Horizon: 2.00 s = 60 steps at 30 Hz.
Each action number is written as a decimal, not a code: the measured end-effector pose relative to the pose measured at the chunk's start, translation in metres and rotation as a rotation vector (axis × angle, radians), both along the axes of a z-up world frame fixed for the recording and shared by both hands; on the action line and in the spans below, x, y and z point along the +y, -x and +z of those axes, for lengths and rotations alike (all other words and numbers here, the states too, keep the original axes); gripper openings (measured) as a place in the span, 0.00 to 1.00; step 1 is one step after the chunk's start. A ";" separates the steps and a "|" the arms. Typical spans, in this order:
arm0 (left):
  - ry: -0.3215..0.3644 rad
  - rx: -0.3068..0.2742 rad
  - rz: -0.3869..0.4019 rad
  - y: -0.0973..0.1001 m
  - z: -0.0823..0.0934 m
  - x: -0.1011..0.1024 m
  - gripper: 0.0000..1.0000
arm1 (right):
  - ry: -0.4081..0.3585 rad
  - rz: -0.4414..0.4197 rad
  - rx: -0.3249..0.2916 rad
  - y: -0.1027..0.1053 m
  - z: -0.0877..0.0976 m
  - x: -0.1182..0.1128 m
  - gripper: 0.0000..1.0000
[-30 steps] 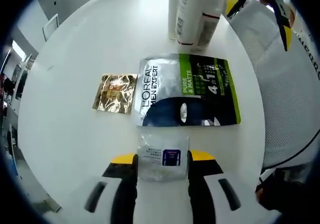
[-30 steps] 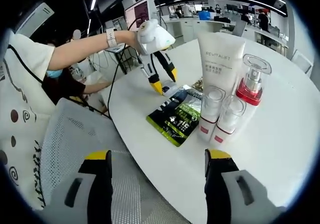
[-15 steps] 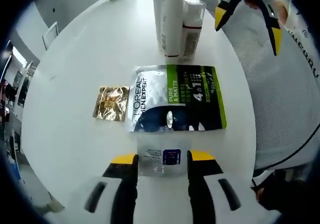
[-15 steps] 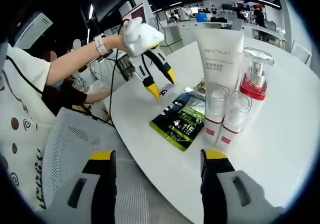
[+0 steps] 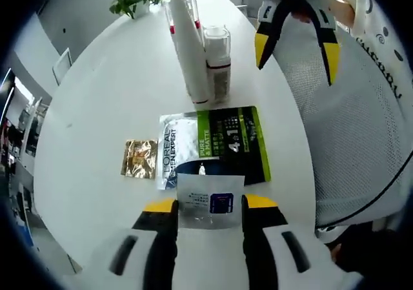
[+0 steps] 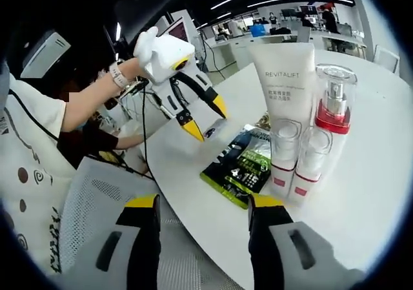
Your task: Arrange the skincare products in the storage area until every visible bottle or jar stands upright without overlapping.
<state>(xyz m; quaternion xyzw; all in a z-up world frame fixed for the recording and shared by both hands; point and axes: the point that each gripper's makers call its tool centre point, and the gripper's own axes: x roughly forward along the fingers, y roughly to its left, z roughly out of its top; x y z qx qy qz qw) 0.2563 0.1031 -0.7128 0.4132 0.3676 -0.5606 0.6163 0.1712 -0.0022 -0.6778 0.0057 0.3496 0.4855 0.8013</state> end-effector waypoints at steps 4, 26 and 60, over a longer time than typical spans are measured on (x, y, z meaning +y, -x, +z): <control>0.000 -0.014 -0.021 0.007 0.005 -0.006 0.35 | -0.023 -0.008 0.005 -0.004 0.003 0.006 0.48; 0.060 -0.100 -0.131 0.033 0.040 -0.036 0.35 | -0.115 -0.087 -0.007 -0.029 0.011 0.033 0.27; 0.084 -0.277 -0.284 0.064 0.073 -0.072 0.35 | -0.325 -0.147 0.105 -0.030 0.028 0.049 0.10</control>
